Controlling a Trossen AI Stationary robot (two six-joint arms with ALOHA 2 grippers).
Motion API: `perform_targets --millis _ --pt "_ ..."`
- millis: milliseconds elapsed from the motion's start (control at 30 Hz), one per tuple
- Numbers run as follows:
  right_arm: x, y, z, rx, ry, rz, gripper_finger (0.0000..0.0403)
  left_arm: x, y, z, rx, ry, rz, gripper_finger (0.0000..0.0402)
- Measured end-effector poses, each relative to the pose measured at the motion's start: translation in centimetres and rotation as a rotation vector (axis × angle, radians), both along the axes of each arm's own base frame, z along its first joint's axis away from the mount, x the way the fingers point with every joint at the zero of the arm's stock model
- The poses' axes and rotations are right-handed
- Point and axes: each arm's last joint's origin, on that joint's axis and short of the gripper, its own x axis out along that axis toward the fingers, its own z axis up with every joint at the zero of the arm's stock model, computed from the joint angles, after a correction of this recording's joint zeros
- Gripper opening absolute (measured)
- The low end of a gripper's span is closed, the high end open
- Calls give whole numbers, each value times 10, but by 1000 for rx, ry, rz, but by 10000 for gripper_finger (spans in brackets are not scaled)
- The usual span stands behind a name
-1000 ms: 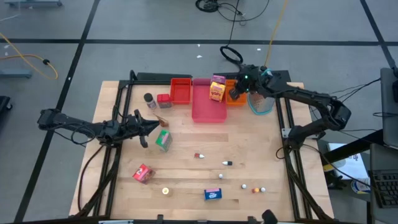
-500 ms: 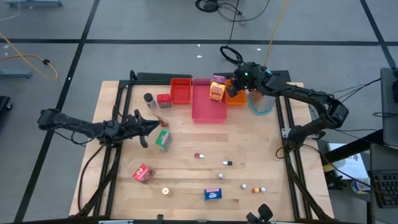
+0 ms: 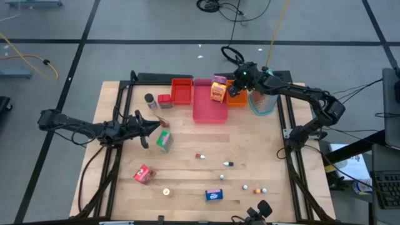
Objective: Pick & Place Kitchen Items
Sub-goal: Put the black food coloring bottle into the orange bin
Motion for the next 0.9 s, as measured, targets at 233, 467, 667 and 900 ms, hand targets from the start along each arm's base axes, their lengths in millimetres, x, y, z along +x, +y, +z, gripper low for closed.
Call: perform_targets --millis 233,467,667,900 --pt "3 7 1 4 7 27 132 0 0 0 0 0 0 40" --pt "13 37 11 64 -28 198 126 0 0 0 0 1 0 40" --pt "22 73 19 170 -68 409 126 0 0 0 0 1 0 40" --pt "31 125 22 212 -2 576 125 0 0 0 -2 0 0 40"
